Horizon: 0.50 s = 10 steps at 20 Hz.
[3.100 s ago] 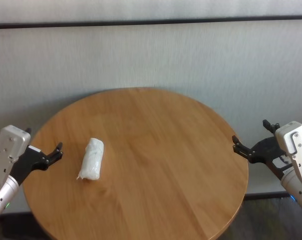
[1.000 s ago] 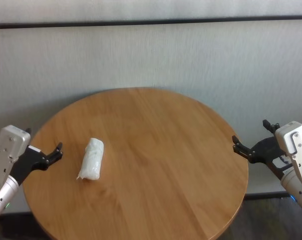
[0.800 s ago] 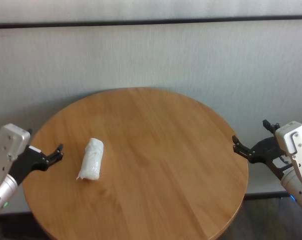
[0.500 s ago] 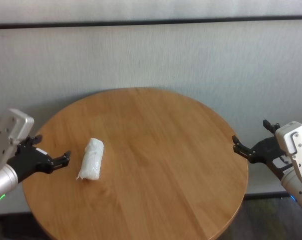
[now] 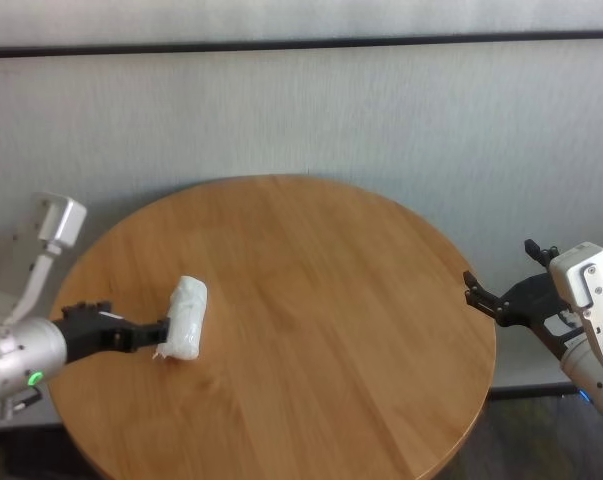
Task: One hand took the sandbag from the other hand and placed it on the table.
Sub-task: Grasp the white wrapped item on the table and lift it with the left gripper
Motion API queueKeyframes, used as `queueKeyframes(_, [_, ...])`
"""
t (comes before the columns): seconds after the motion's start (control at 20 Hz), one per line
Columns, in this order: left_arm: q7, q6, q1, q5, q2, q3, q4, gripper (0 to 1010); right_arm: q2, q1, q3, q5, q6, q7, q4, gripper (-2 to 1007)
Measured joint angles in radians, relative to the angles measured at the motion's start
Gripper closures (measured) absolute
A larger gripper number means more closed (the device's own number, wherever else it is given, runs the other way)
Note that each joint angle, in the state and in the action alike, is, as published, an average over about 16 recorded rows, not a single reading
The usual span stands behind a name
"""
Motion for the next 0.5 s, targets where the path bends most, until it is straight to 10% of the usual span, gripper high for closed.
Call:
queueKeyframes(0.25, [0.065,0.110,-0.001,-0.023,-0.070,-0.012,-0.018,9,0.000,0.000,0.000,0.000,0.000,0.000,0.000,2])
queueKeyframes(0.5, [0.112,0.138,-0.010,-0.001,-0.127,0.000,-0.015,8,0.000,0.000,0.000,0.000,0.000,0.000,0.000,2])
